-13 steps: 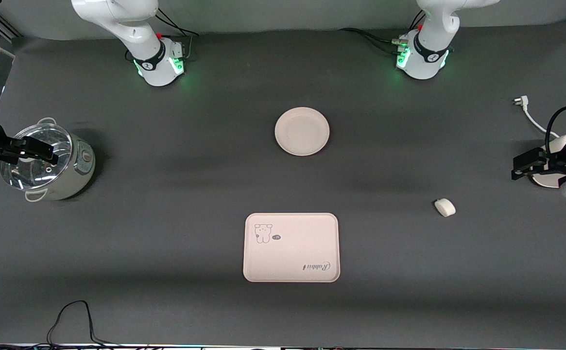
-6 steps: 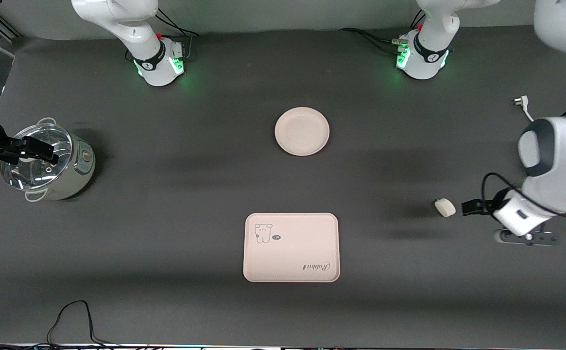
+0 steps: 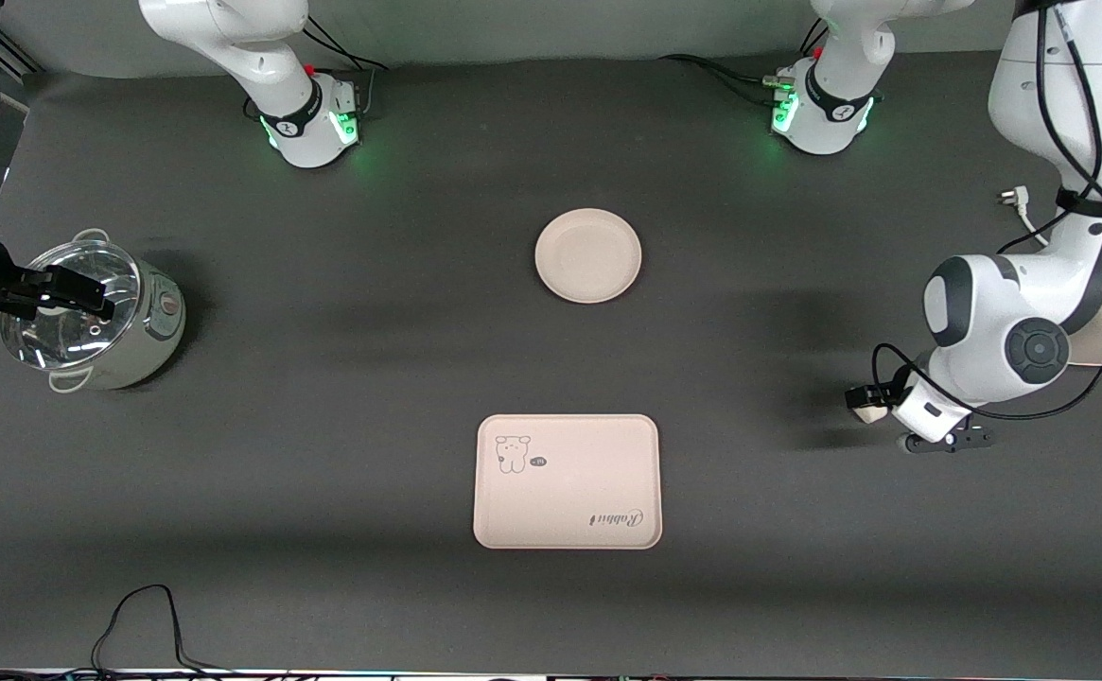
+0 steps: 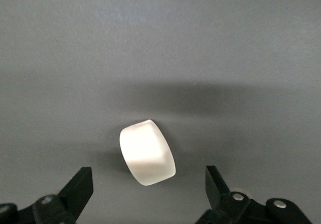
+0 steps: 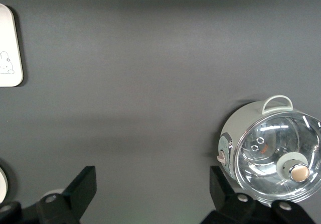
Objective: Place bun in plate and plate on tray
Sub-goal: 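Lower the left gripper onto the white bun and close it, then carry the bun with the left gripper over the white plate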
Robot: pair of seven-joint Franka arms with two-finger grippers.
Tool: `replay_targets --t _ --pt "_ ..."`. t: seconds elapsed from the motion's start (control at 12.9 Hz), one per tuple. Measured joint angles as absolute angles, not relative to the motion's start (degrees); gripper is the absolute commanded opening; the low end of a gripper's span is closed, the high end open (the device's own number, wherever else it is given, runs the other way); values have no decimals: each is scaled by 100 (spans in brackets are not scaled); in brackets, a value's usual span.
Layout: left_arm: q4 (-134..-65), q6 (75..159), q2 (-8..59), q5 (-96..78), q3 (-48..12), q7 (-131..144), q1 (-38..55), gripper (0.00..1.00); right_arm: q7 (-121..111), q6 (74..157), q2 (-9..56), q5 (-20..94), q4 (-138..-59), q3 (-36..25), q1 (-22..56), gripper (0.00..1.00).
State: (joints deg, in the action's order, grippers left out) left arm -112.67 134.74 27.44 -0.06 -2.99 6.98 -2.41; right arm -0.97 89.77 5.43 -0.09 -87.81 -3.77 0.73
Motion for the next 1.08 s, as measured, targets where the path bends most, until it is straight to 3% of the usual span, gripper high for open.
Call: replay_targets --t 0.15,0.23,0.31,0.46,0.54,0.85,1.08 --pt "-11307 13644 2868 -6 -297 833 -241 94 -97 8977 543 -9 -8794 -377 73 100" --pt "-11325 13769 2941 -6 -294 862 -242 82 -97 8976 544 -9 -8801 -377 73 100" --pt "-11336 13873 3006 -7 -292 878 -242 62 -97 8977 543 -9 -8807 -377 73 100" --pt "-11338 13966 3083 -7 -294 885 -242 7 -97 8977 543 -9 -8819 -377 73 100" --pt "-11338 13968 3089 -7 -294 885 -242 0 -97 8977 544 -9 -8826 -377 73 100" --pt "-11320 13840 2996 -6 -366 735 -230 0 -97 8977 543 -9 -8836 -377 73 100" --pt "-11211 12827 2384 -107 -898 731 -162 0 -97 8977 543 -9 -8840 -377 73 100"
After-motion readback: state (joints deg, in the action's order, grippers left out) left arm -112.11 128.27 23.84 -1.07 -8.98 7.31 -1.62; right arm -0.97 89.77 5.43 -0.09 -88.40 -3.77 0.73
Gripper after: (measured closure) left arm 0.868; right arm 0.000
